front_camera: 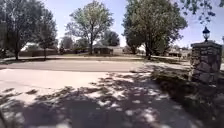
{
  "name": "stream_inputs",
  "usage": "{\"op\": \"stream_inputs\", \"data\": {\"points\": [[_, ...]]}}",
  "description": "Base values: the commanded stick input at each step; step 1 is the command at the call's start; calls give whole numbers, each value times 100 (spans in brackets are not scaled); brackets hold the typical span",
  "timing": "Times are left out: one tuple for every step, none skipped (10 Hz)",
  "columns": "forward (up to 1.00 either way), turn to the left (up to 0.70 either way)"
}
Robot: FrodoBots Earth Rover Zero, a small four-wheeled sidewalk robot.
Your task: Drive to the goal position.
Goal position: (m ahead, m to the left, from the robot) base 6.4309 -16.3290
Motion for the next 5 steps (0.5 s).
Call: {"op": "stream_inputs", "data": {"points": [[15,0],[46,0],[67,0],[70,0],[70,0]]}}
